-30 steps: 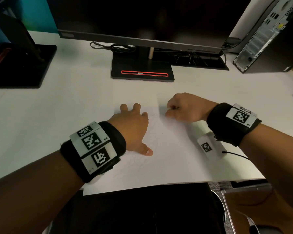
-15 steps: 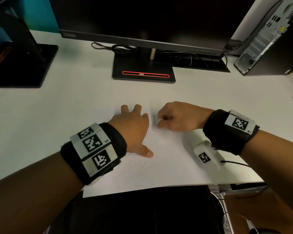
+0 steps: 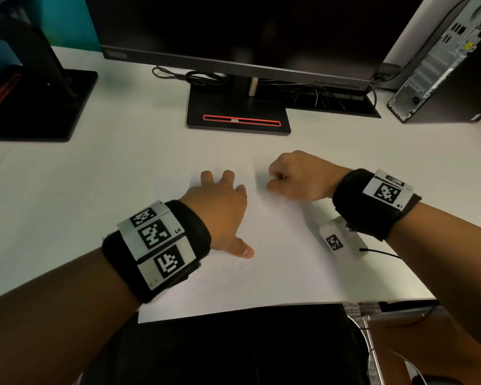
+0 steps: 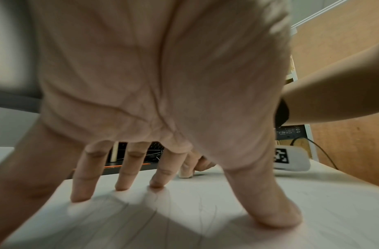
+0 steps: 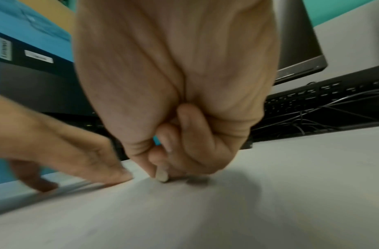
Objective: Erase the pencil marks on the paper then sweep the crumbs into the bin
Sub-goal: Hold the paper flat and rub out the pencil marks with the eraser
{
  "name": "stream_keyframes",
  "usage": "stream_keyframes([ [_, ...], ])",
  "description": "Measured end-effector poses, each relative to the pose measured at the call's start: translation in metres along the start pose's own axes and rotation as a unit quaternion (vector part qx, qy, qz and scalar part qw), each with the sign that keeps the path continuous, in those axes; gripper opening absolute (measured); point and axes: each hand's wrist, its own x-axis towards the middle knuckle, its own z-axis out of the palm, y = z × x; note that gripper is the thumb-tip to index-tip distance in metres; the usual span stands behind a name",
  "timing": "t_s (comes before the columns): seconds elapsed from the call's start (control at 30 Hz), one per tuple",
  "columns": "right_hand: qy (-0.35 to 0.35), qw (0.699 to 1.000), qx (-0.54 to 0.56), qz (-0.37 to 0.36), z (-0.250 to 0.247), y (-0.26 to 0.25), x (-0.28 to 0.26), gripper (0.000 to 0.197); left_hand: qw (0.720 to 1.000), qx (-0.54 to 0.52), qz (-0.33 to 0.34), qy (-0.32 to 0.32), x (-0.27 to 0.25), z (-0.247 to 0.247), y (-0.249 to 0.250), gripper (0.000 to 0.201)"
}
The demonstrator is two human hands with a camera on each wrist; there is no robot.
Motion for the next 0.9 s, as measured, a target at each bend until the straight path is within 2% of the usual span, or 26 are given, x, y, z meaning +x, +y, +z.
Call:
stream_keyframes([
  [0.07,-0.033,0.999,0.002,-0.037,0.007,-0.009,-0.004,0.039,1.000,-0.001,0.000,0.000,0.000,0.000,0.000,0.110],
  [0.13,-0.052,0.998,0.017,-0.043,0.010,-0.011,-0.005,0.040,1.000,-0.002,0.001,0.001,0.000,-0.001,0.000,0.110],
  [0.27,0.016,1.000,0.004,0.007,-0.001,0.001,0.004,0.040,1.000,0.001,0.001,0.002,-0.001,0.000,0.000,0.111],
  [0.43,-0.042,0.998,0.009,-0.047,0.010,-0.011,-0.001,0.037,1.000,0.000,0.000,-0.001,-0.001,-0.001,0.000,0.108],
  [0.57,0.015,1.000,-0.005,-0.008,0.001,-0.002,0.006,0.039,1.000,0.001,0.002,0.003,-0.002,-0.001,0.000,0.109],
  [0.7,-0.036,0.998,-0.001,-0.059,0.010,-0.013,0.001,0.037,1.000,-0.003,0.000,0.000,-0.002,-0.001,0.000,0.107],
  [0.83,0.004,1.000,0.000,-0.009,-0.001,0.001,0.004,0.039,1.000,0.002,0.003,0.005,-0.002,0.000,0.000,0.110],
  [0.9,0.004,1.000,-0.005,-0.019,0.001,0.000,0.002,0.040,1.000,0.001,0.003,0.005,-0.003,0.000,0.000,0.111],
])
